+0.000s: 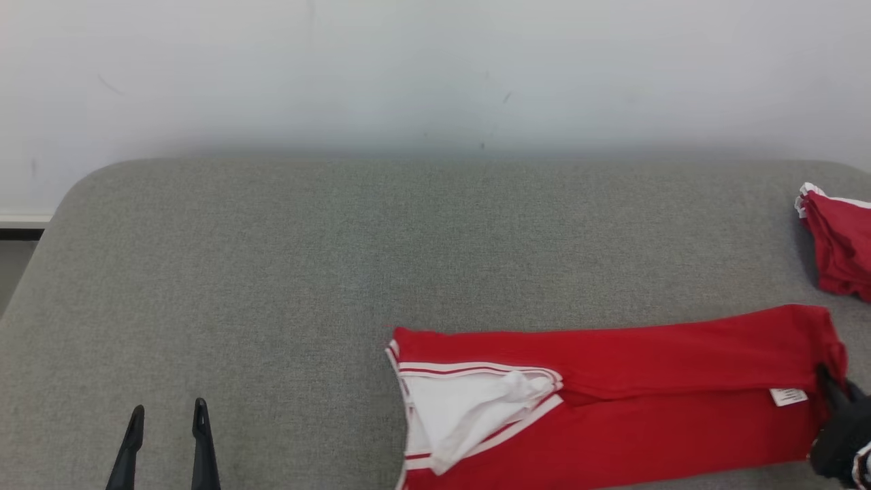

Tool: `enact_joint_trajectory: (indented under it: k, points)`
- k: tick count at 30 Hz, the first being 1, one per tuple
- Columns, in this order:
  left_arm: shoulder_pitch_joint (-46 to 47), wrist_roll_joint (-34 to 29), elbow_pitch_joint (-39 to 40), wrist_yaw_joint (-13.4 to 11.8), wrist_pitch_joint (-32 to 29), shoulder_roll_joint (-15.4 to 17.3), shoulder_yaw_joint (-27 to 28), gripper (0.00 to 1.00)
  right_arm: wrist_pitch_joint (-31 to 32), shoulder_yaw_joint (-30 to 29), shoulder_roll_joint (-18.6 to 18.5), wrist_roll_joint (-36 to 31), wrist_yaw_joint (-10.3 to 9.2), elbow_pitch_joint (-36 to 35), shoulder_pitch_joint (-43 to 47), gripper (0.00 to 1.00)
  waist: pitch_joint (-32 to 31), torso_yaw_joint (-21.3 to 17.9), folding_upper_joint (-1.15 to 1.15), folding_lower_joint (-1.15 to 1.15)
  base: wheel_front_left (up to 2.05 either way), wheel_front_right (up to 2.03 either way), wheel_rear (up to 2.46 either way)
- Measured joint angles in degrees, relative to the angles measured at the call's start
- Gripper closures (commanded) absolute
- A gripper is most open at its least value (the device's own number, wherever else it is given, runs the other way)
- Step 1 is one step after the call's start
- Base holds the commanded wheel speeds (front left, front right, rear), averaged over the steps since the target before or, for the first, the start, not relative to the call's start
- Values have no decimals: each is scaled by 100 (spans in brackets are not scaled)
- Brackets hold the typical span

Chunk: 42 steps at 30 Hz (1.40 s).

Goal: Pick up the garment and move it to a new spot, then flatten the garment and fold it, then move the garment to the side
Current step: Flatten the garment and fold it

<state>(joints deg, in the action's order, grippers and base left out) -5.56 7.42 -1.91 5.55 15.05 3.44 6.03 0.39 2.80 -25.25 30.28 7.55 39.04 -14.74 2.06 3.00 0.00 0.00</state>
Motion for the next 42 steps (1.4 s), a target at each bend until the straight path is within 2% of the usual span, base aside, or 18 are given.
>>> enact_joint_trajectory:
  k: [5, 10, 16, 27, 34, 42]
  points:
    - [-57, -71, -5, 35, 0, -15, 56, 0, 11, -211, -466, 46, 0, -74, 27, 100, -100, -68, 0, 0, 0, 0, 0]
    - [-163, -102, 10, 52, 0, -23, 154, 0, 97, -286, -419, -8, 0, -545, 165, 100, -186, -149, 0, 0, 0, 0, 0]
    - [-243, -141, -1, 86, 0, -30, 210, 0, 245, -118, 126, -90, 0, -1354, 387, 100, -259, -194, 0, 0, 0, 0, 0]
    - [-231, -221, -46, 109, 0, -34, 181, 0, 695, 698, 1200, -207, 0, -2548, 549, 100, -312, -20, 0, 0, 0, 0, 0]
    - [-164, -222, -114, 146, 0, -41, 129, 0, 898, 1160, 1666, -167, 0, -2893, 594, 100, -297, 157, 0, 0, 0, 0, 0]
    - [-118, -218, -180, 151, 0, -44, 69, 0, 922, 1525, 2007, -174, 0, -2824, 604, 100, -262, 285, 0, 0, 0, 0, 0]
